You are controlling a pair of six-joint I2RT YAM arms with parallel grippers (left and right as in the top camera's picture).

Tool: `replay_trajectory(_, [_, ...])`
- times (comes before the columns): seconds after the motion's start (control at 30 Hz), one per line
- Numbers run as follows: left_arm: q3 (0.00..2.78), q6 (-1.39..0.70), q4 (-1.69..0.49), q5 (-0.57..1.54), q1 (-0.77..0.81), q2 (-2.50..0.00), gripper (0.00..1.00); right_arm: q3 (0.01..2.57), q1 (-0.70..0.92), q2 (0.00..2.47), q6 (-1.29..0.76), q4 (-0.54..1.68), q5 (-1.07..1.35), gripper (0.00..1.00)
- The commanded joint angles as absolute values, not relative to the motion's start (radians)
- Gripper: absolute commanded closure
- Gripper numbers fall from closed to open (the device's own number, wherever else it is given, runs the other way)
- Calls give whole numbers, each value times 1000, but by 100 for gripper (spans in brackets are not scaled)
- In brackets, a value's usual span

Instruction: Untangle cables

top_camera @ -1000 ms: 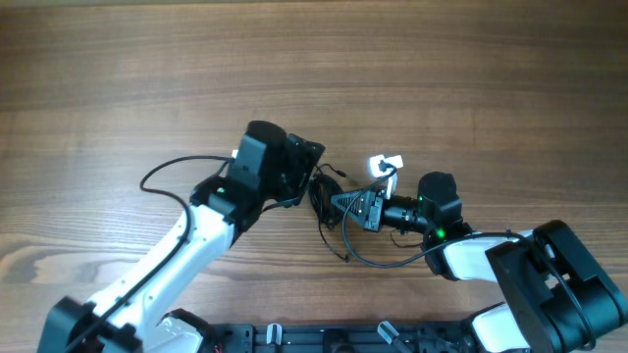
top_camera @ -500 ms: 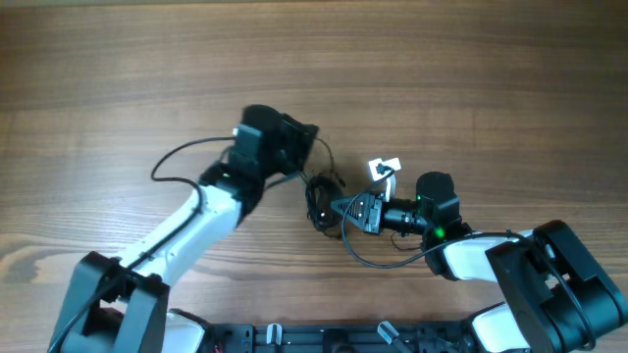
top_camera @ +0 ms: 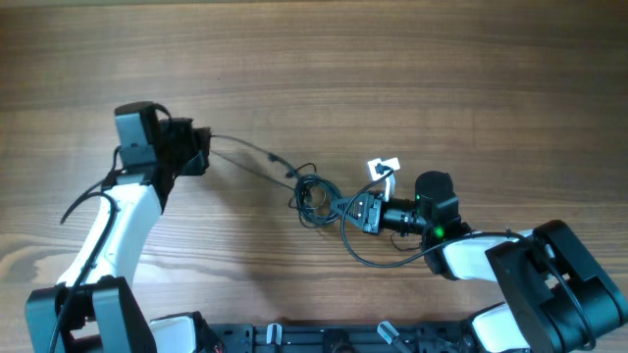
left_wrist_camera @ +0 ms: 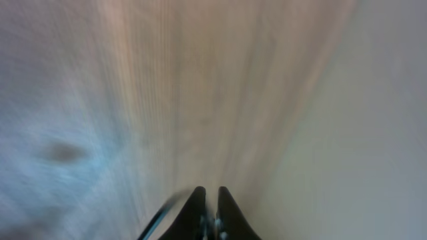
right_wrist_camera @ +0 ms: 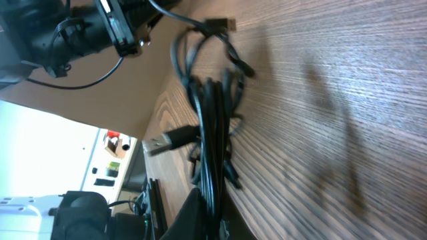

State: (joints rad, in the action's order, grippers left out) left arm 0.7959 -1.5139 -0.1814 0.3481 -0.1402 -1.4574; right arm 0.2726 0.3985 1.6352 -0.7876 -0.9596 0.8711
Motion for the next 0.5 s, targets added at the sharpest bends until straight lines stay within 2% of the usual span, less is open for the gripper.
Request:
replay_trajectory(0.0, [801,-1505,-277,287,-194,-1436,92,268,395,1646,-813,-960,887,96])
replay_trajectory(0.17, [801,-1505,-306,221,-284,-1436,86,268,395,1646,-814,-959,887,96])
replay_trajectory(0.2, [801,-1504,-306,255,-313,-1436,82,268,395,1646,-814,-960,885,96])
replay_trajectory(0.27, [801,-1496,-305,352,-337,-1436,39,268,395,1646,-817,-959,871,96])
replay_trajectory(0.33, [801,-1449,-304,492,-326,-1436,3,268,395,1646,-828,-959,843,95])
replay_trajectory(0.37, [801,-1443,-304,534,-307,-1436,0,268,395,1646,-840,-959,822,94])
replay_trajectory(0.47, [801,-1444,-218,643,-228,-1436,0,268,395,1646,-841,-959,807,94])
